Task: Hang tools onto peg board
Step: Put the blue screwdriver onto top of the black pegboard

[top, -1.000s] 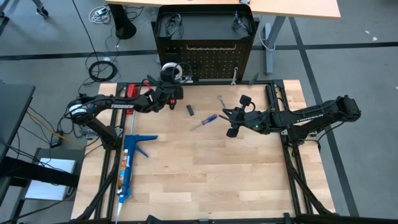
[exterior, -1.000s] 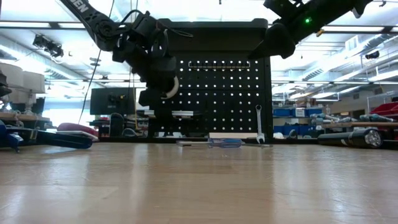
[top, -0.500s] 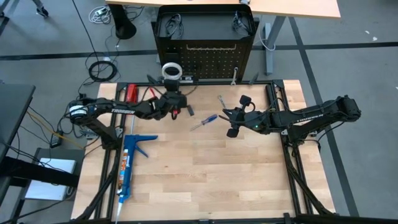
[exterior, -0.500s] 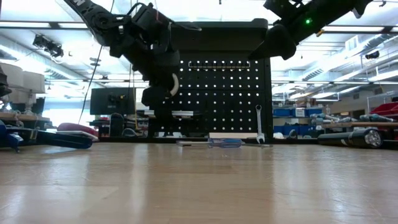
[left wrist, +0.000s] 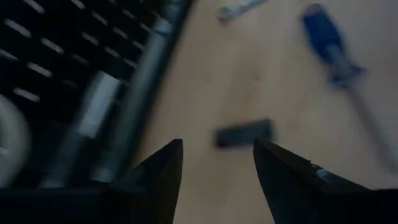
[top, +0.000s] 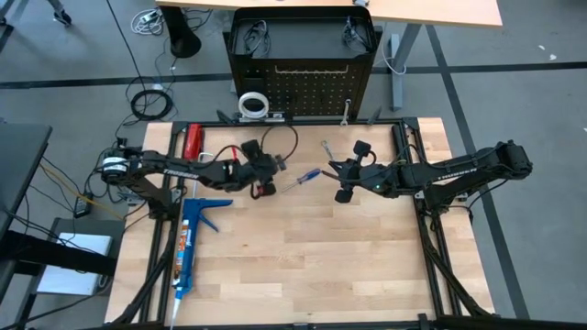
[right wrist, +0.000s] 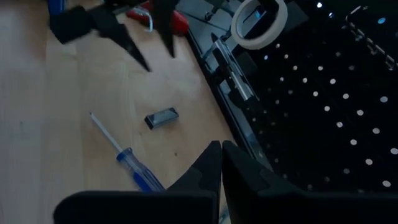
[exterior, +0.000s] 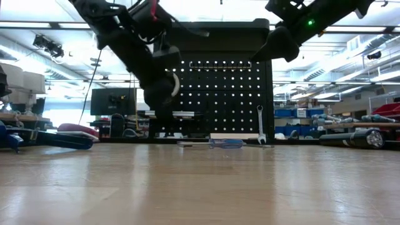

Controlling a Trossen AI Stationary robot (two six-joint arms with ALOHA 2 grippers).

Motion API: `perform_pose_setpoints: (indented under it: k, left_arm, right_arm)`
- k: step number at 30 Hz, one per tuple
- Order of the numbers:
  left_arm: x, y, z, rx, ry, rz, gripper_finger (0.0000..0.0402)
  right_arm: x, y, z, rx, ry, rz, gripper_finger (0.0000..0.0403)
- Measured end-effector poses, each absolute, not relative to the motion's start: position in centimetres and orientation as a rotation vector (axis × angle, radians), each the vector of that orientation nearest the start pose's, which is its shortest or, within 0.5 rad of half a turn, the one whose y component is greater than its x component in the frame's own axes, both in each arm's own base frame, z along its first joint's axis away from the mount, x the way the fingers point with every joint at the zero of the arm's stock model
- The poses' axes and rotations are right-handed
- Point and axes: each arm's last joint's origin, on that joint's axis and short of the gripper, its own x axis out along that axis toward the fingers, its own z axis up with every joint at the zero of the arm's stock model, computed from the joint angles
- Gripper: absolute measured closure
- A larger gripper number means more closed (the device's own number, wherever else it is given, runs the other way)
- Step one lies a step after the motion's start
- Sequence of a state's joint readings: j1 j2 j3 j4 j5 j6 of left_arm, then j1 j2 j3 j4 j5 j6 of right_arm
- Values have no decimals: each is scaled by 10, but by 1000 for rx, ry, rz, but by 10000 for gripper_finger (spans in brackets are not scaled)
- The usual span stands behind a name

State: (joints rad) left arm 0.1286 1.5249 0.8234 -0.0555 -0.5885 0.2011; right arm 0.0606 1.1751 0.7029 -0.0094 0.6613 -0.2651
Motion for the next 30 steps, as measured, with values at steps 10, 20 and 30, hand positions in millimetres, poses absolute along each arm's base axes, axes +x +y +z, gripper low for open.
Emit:
perform_pose_setpoints:
  k: [10, 20, 30]
  left_arm:
    - [289, 25, 178, 309, 938, 404, 199]
    - [278, 1, 152, 389, 732, 428, 199]
    - [265, -2, 139, 311, 620, 450, 200]
  right_arm:
    - [244, -10, 247, -343, 519, -604, 382]
    - [241, -23, 267, -144, 491, -707, 382]
    - [244, -24, 290, -93, 441, -655, 382]
